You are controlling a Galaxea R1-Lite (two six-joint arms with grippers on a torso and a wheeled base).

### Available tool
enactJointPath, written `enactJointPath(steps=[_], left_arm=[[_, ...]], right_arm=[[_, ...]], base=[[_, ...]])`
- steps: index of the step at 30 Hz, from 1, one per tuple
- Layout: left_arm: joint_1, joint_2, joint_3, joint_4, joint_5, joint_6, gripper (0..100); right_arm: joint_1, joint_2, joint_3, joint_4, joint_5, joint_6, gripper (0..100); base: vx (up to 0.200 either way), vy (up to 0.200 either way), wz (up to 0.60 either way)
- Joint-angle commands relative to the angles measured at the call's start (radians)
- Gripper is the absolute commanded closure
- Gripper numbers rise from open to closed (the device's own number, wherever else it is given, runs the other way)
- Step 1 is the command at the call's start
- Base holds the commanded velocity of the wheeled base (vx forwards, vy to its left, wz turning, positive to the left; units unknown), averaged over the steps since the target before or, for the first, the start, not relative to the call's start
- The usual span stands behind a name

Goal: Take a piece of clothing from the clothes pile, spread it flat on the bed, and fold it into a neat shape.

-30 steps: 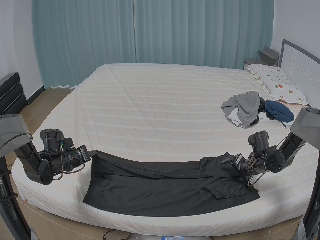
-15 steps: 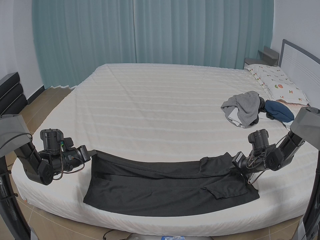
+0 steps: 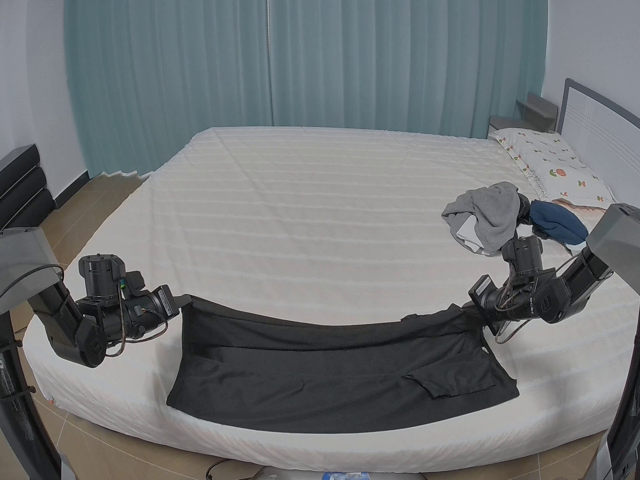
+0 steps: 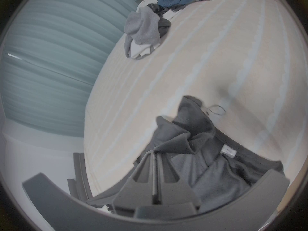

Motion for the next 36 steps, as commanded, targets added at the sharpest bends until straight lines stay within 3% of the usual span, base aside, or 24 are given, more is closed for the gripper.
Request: enactJointPath(steps=[1, 7, 19, 32, 36], left_arm=[[0.012, 0.005, -0.03, -0.016, 0.002, -0.044, 100], [0.02, 0.013, -0.033, -0.079, 0.002, -0.082, 100], [0.028, 0.063, -0.028, -0.179, 0.046, -0.084, 100], [0.026, 0.072, -0.015, -0.167, 0.035, -0.084, 100], [0.026, 0.062, 0.002, -0.136, 0.034, -0.065, 100]], right_arm=[[-0.003, 0.005, -0.064, -0.012, -0.019, 0.021, 100], [-0.001, 0.037, -0.041, -0.166, -0.05, 0.035, 100], [-0.003, 0.051, -0.01, -0.278, -0.048, 0.035, 100], [-0.001, 0.034, 0.065, -0.371, -0.045, 0.021, 100], [-0.001, 0.002, 0.137, -0.365, -0.036, -0.034, 100]], base=[[0.0, 0.0, 0.0], [0.0, 0.0, 0.0], [0.0, 0.0, 0.0], [0.0, 0.0, 0.0], [0.0, 0.0, 0.0]])
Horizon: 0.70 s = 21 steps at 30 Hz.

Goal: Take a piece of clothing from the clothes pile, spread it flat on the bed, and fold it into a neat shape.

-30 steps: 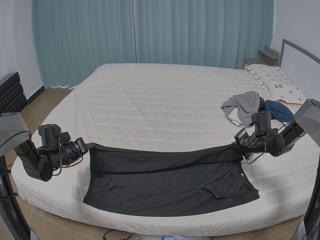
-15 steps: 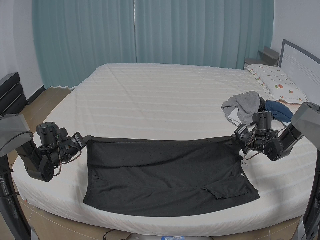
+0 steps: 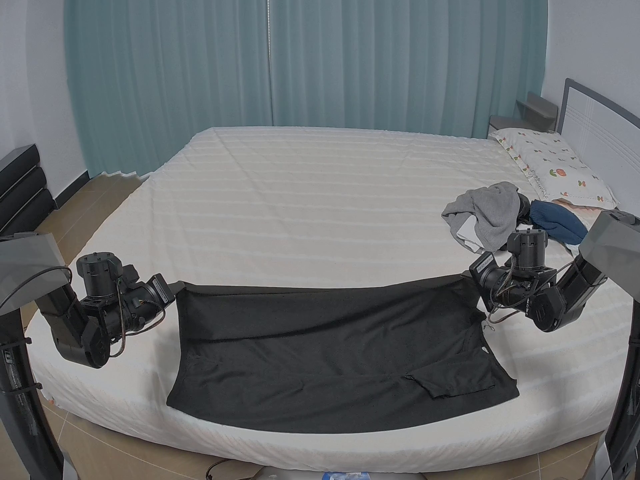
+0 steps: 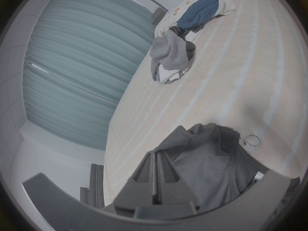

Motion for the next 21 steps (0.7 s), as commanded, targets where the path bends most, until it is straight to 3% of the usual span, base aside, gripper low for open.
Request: enactJointPath(steps=[1, 3, 10, 21], left_arm=[[0.001, -0.017, 0.014, 0.041, -0.003, 0.021, 100], [0.001, -0.028, 0.016, 0.077, -0.003, 0.042, 100], [0.001, -0.079, 0.014, 0.391, 0.0, 0.233, 100], [-0.009, -0.111, 0.01, 0.617, 0.016, 0.375, 100]], right_arm=[[0.0, -0.037, 0.074, 0.006, 0.006, -0.049, 100], [0.0, -0.045, 0.098, 0.007, 0.006, -0.075, 100], [0.023, -0.069, 0.2, 0.01, 0.009, -0.193, 100], [0.032, -0.069, 0.285, 0.016, 0.007, -0.311, 100]], base=[[0.0, 0.0, 0.0], [0.0, 0.0, 0.0], [0.0, 0.0, 0.0], [0.0, 0.0, 0.0]])
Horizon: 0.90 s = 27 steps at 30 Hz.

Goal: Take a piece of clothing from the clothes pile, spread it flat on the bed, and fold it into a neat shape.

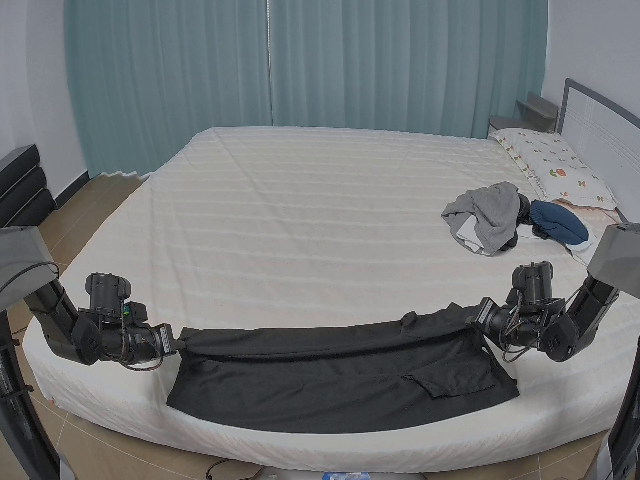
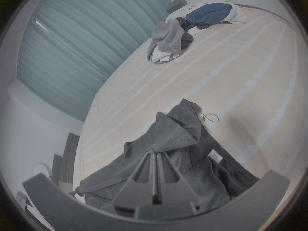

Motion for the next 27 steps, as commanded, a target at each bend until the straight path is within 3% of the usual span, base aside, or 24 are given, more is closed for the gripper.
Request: enactJointPath(steps=[1, 27], left_arm=[[-0.007, -0.018, -0.004, 0.033, 0.014, 0.023, 100], [-0.05, -0.009, -0.025, 0.165, 0.071, 0.042, 100]], right_arm=[[0.004, 0.001, 0.037, 0.003, 0.0, -0.028, 100], [0.007, 0.005, 0.051, 0.117, -0.002, -0.117, 100]], base=[[0.0, 0.0, 0.0], [0.0, 0.0, 0.0]])
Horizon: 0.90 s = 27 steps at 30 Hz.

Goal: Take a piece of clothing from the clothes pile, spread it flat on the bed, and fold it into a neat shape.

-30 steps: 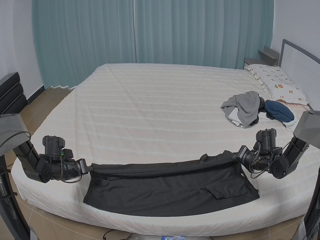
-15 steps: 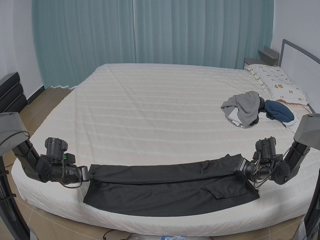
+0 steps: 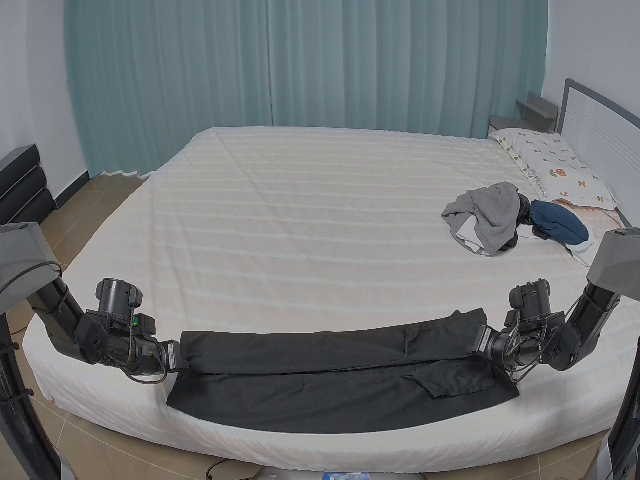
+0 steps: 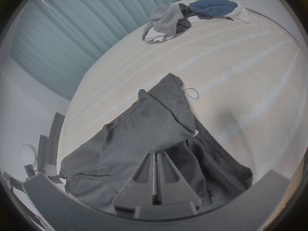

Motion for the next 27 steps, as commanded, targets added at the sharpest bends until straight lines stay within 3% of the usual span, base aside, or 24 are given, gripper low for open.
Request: enactJointPath(steps=[1, 19, 20, 21, 27], left_arm=[[-0.003, 0.003, -0.005, 0.014, 0.001, 0.001, 100], [-0.014, 0.003, -0.031, 0.088, 0.002, 0.001, 100], [-0.014, 0.003, -0.03, 0.088, 0.002, 0.001, 100], [-0.015, 0.003, -0.03, 0.089, 0.002, 0.001, 0], [-0.015, -0.004, -0.031, 0.088, 0.002, -0.001, 0]], right_arm=[[-0.001, 0.006, 0.001, 0.001, 0.0, 0.0, 100], [0.001, 0.012, 0.012, 0.006, 0.0, -0.024, 100], [0.001, 0.012, 0.012, 0.006, 0.0, -0.024, 0], [0.001, 0.012, 0.012, 0.006, 0.0, -0.024, 0], [-0.01, -0.024, 0.004, 0.006, 0.003, -0.02, 0]], base=[[0.0, 0.0, 0.0], [0.0, 0.0, 0.0], [0.0, 0.0, 0.0], [0.0, 0.0, 0.0], [0.0, 0.0, 0.0]])
